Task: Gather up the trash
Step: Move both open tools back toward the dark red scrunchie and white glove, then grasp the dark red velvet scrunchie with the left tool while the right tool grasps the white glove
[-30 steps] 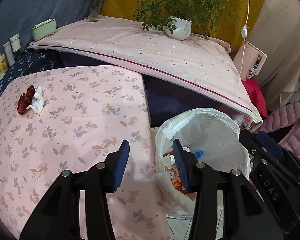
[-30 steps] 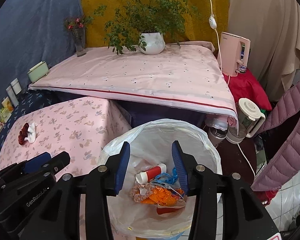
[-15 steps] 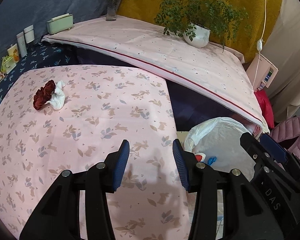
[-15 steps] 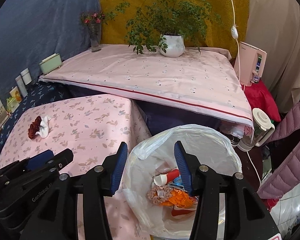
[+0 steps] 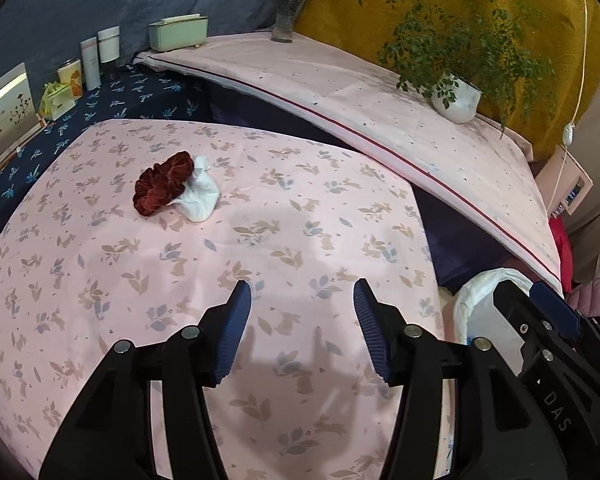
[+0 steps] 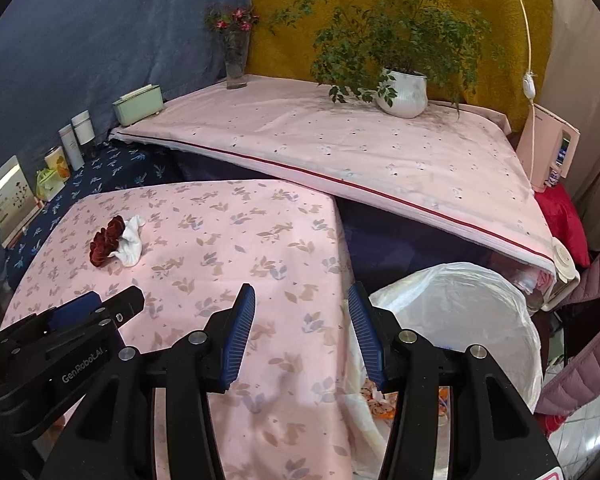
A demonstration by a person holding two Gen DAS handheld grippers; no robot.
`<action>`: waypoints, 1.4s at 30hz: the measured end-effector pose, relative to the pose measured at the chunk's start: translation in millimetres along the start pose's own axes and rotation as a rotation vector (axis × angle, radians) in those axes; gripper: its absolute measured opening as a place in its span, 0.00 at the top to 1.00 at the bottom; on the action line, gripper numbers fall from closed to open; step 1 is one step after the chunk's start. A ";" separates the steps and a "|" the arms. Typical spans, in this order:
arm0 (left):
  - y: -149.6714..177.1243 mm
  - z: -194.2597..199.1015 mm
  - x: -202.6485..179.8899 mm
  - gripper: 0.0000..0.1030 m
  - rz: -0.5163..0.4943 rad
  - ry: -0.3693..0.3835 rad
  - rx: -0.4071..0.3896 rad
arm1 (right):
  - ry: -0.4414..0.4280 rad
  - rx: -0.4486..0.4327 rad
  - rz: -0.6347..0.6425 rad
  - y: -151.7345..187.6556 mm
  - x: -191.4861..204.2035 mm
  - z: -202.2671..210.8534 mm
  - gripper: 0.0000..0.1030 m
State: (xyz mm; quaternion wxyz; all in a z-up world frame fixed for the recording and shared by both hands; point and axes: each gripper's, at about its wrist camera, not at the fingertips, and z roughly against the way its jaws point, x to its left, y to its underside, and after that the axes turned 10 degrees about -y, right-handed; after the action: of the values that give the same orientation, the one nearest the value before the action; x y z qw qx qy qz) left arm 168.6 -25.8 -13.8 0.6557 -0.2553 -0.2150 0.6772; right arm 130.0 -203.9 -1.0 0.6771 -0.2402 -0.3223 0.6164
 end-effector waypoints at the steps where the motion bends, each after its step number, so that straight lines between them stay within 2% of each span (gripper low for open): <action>1: -1.6 -2.6 7.0 0.47 0.007 -0.008 0.001 | -0.009 0.004 0.003 -1.1 5.9 -3.4 0.54; 9: -16.0 -28.5 72.4 0.43 0.079 -0.084 0.017 | -0.097 0.051 0.038 -7.2 61.0 -45.7 0.54; 11: -20.1 -36.6 86.7 0.34 0.090 -0.105 0.024 | -0.128 0.067 0.044 -8.6 74.5 -59.8 0.54; 18: -38.3 -71.8 127.2 0.29 0.117 -0.144 0.051 | -0.203 0.112 0.051 -18.6 112.6 -112.0 0.54; 25: -62.5 -109.7 160.1 0.29 0.184 -0.127 0.085 | -0.238 0.151 0.066 -29.9 139.5 -165.0 0.54; 32: -87.2 -145.1 183.2 0.30 0.264 -0.066 0.117 | -0.263 0.171 0.072 -41.7 154.6 -210.5 0.54; 36: -88.5 -164.5 177.5 0.40 0.246 -0.031 0.149 | -0.268 0.191 0.079 -41.3 160.0 -231.5 0.55; 37: -88.2 -169.0 175.3 0.46 0.237 -0.023 0.157 | -0.271 0.197 0.081 -40.5 161.5 -236.3 0.56; 39: -86.5 -174.9 171.5 0.52 0.219 -0.024 0.159 | -0.274 0.207 0.088 -38.7 163.8 -244.4 0.62; 41: -86.8 -176.1 170.2 0.71 0.210 -0.019 0.150 | -0.290 0.220 0.085 -37.2 164.7 -250.2 0.80; 42: -87.0 -176.6 170.2 0.77 0.211 -0.006 0.154 | -0.293 0.221 0.081 -36.8 165.3 -251.3 0.82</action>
State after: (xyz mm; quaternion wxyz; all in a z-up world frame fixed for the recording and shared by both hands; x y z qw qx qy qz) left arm 345.6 140.5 -107.5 0.5979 -0.2235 -0.1361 0.7577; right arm 344.5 -26.8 -121.3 0.6197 -0.0850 -0.3379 0.7032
